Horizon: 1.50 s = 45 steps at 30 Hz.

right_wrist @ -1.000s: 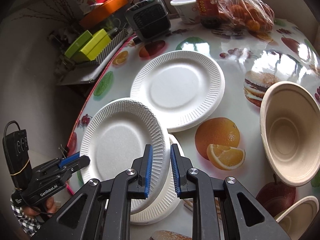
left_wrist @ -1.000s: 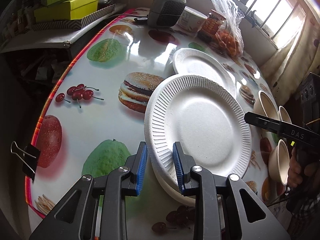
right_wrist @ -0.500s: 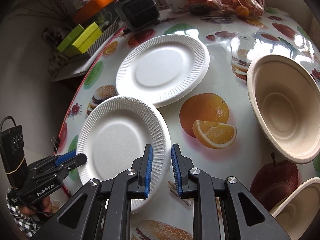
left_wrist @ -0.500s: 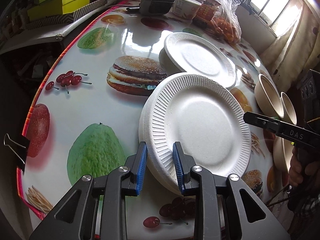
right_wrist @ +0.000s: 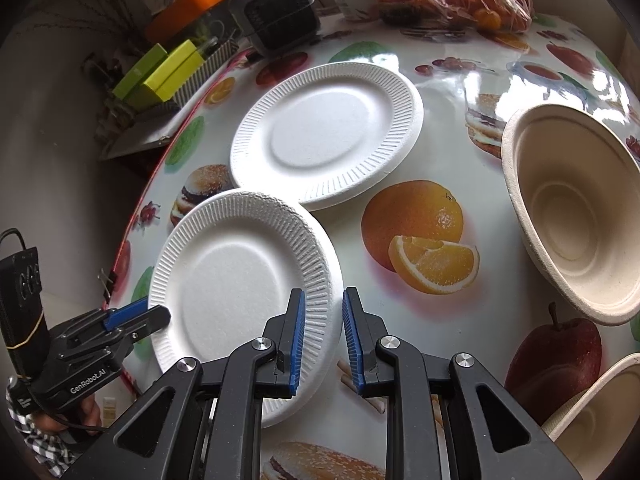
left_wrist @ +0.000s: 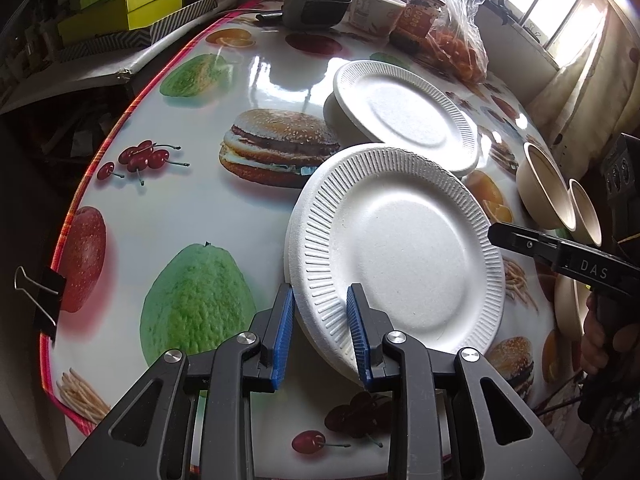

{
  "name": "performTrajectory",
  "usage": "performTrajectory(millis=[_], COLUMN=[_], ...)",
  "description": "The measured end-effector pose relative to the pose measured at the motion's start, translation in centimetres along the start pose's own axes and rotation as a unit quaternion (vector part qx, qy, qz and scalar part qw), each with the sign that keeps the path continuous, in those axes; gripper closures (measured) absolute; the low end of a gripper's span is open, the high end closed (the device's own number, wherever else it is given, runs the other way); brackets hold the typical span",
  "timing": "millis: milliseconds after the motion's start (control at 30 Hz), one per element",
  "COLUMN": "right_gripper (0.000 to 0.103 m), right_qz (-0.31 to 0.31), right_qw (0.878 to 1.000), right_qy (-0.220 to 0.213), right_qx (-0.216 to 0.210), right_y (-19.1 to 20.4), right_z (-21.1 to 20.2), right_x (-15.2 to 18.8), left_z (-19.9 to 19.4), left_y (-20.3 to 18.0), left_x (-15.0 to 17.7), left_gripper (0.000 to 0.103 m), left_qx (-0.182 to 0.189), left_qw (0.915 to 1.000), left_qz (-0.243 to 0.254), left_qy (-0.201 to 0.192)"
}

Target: Organize plates and bowls

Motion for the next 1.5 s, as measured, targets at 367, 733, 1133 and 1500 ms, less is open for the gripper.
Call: performTrajectory(millis=[367,733,1133,1500], right_gripper=[0.070,0.059,0.058,0.057], right_qz=[-0.004,0.006,0.001,0.016], right_qw=[1.000,1.000,0.998,0.996], right_qy=[-0.003,-0.019,-0.066,-0.085], right_qx=[0.005,0.004,0.005,0.030], right_y=[0.1,-0.1,0.4,-0.4], right_z=[-0.1,-1.7,-7.2,-9.7], right_x=[-0.2,-0.7,-3.2,-8.6], left_z=[0.2,-1.1,-5.4,-7.8], left_y=[-0.1,0.4,0.4,-0.5], left_x=[0.1,-0.8,-5.2,-10.8], left_gripper=[0.065,0.058,0.058,0.058], left_qx=[0.000,0.006,0.009,0.031], left_qw=[1.0000,0.9999,0.9983,0.9961], left_qz=[0.001,-0.002,0.012,0.029], left_qy=[0.000,-0.014,-0.057,-0.077])
Point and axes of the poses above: each gripper's, at about its wrist camera, not at the fingertips, and z roughly the way its jaws point, y to its left, x to its underside, the point moved 6 cm from there along z, roughly the way its jaws point, and after that the axes turned 15 degrees about y, right-handed, at the moved point
